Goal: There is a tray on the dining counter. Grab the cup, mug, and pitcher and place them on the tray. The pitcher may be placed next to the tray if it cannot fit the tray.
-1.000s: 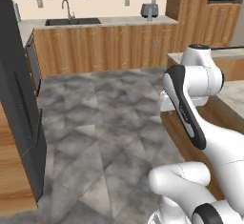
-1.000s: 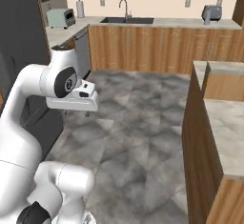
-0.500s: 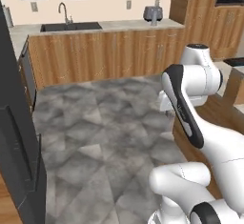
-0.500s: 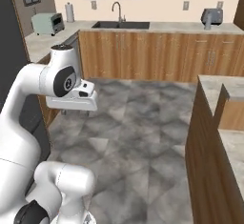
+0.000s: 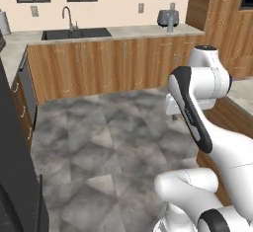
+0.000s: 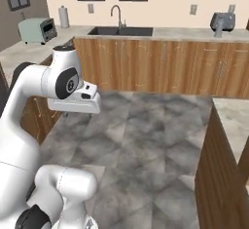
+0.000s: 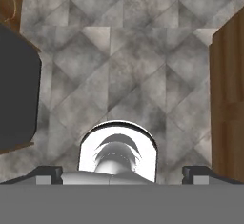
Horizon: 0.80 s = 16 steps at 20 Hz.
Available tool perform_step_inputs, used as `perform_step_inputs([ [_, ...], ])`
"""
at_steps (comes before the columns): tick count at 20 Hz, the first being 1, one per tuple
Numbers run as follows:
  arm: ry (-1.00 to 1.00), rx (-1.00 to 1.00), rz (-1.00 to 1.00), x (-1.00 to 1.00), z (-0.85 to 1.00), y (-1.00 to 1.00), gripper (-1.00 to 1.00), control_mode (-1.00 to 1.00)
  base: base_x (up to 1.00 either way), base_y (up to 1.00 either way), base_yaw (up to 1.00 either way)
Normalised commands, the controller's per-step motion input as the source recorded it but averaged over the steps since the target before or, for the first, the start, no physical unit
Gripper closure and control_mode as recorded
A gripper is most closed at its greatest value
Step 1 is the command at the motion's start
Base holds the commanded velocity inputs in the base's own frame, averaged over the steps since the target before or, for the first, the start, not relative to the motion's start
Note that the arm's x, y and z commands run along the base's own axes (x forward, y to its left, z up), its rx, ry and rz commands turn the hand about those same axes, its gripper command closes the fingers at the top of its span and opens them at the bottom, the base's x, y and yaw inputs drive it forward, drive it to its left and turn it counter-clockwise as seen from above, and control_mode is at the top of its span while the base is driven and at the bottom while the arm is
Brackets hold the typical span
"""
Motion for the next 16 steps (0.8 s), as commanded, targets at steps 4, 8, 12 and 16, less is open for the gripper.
perform_step_inputs([
  [4,0.0,0.0,0.0,0.0,0.0,0.0,-1.0,1.0,1.0,0.29,0.09],
  [8,0.0,0.0,0.0,0.0,0.0,0.0,-1.0,1.0,1.0,0.25,0.1],
  [12,0.0,0.0,0.0,0.0,0.0,0.0,-1.0,1.0,1.0,0.25,0.1],
  [16,0.0,0.0,0.0,0.0,0.0,0.0,-1.0,1.0,1.0,0.15,0.02],
])
